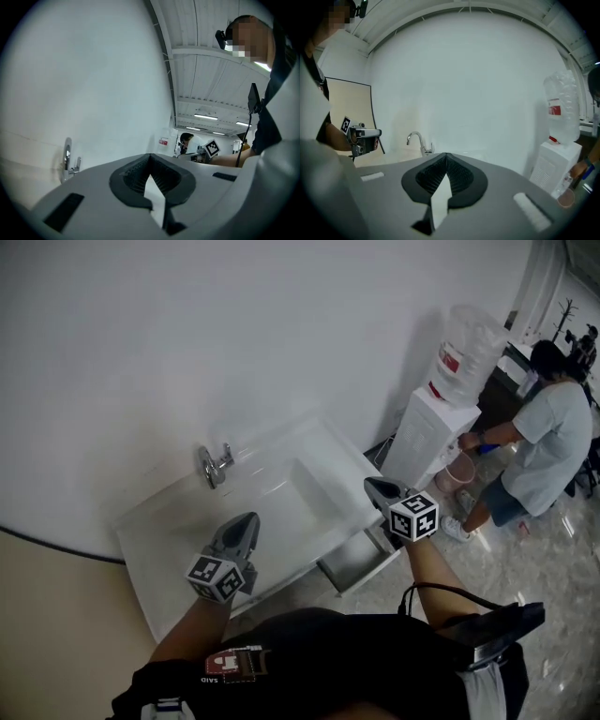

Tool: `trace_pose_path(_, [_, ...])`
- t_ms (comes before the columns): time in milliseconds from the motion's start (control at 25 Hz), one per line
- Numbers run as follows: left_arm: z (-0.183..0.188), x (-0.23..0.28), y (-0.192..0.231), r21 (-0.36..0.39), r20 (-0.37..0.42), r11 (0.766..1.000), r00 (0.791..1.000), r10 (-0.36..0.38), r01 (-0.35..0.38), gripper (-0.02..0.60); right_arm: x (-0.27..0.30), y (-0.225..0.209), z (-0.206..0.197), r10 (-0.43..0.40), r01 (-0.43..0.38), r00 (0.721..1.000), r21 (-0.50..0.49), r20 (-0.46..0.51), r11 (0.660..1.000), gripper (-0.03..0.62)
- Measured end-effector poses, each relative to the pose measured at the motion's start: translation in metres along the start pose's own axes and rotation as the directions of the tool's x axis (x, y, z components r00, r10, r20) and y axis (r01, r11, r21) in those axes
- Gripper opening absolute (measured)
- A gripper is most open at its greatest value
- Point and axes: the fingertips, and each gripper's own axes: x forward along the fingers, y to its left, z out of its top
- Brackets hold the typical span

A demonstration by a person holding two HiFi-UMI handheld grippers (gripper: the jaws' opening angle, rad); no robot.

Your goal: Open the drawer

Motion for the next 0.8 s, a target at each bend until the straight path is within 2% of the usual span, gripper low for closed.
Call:
trace_pose_path(200, [0.022, -0.054, 0.040, -0.001, 0.070, 0.989, 0.986, 0.150, -0.150, -0.012, 0.046, 0.038, 0.022, 0.097, -0.098, 0.995, -0.050, -0.021, 0.994, 0.000])
trace_pose_path(480, [0.052, -0.152, 0.091, -0.011, 0.134, 0.959, 0.950, 0.282, -0.283, -0.012, 0.109, 0.128, 0.052, 0.218, -0.220, 0.976, -0.104, -0.028, 0.970, 0.000])
trace_pose_path(800, [0.098, -0.268, 0.145, -0.002, 0.175, 0.935, 0.920, 0.350, -0.355, -0.012, 0.164, 0.242, 0.089, 0.301, -0.301, 0.954, -0.119, -0.022, 0.946, 0.000])
